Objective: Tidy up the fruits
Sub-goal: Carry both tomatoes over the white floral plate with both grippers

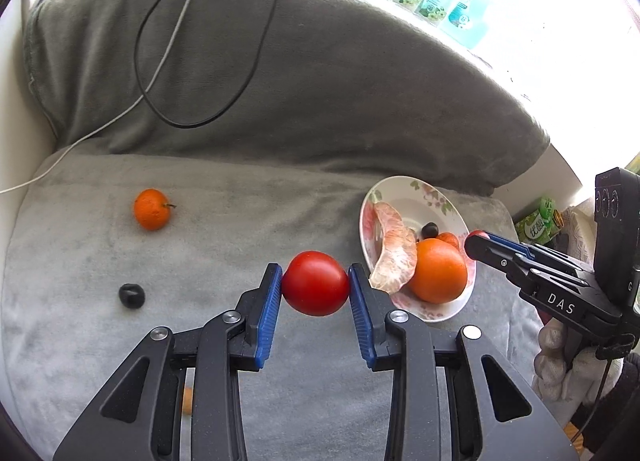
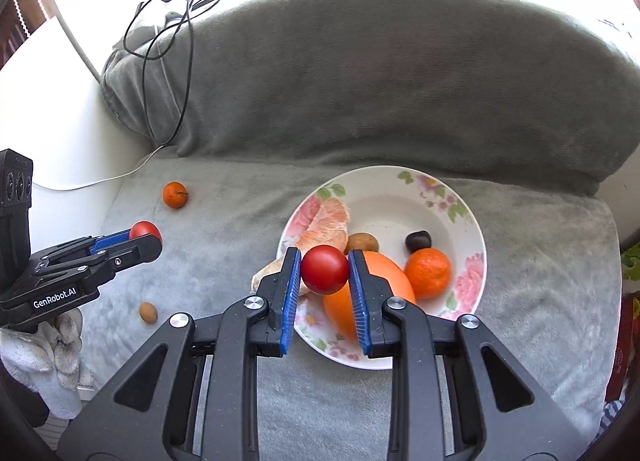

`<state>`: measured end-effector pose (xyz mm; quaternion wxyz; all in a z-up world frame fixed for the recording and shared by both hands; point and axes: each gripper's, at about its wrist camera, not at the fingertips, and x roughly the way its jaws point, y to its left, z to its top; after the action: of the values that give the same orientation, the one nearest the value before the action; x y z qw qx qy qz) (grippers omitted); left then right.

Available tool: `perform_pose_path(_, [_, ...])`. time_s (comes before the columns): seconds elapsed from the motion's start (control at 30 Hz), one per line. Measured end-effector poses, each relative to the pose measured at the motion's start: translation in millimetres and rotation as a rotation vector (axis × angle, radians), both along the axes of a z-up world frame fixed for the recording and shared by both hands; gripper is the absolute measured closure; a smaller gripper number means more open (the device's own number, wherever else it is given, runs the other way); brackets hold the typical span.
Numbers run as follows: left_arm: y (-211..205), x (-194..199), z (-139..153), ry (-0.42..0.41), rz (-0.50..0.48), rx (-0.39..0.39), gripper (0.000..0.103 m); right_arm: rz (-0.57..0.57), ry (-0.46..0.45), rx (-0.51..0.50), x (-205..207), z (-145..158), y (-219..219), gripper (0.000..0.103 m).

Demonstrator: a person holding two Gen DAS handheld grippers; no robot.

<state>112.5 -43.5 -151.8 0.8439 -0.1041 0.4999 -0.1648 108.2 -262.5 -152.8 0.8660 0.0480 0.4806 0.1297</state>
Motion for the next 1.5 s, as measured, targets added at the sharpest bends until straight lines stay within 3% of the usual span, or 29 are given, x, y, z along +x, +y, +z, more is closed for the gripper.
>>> perform_pose_path(0.63, [-75,29,-1,0.005,-0.128,0.002,0.071,-0.114,0.049,0.032,-11,-25,-63,0.078])
perform_pose_path(1.5, [-112,68,-8,0.03,-0.174,-0.005,0.071,-0.09,0.078,0.068,15,-42,-70,0.078])
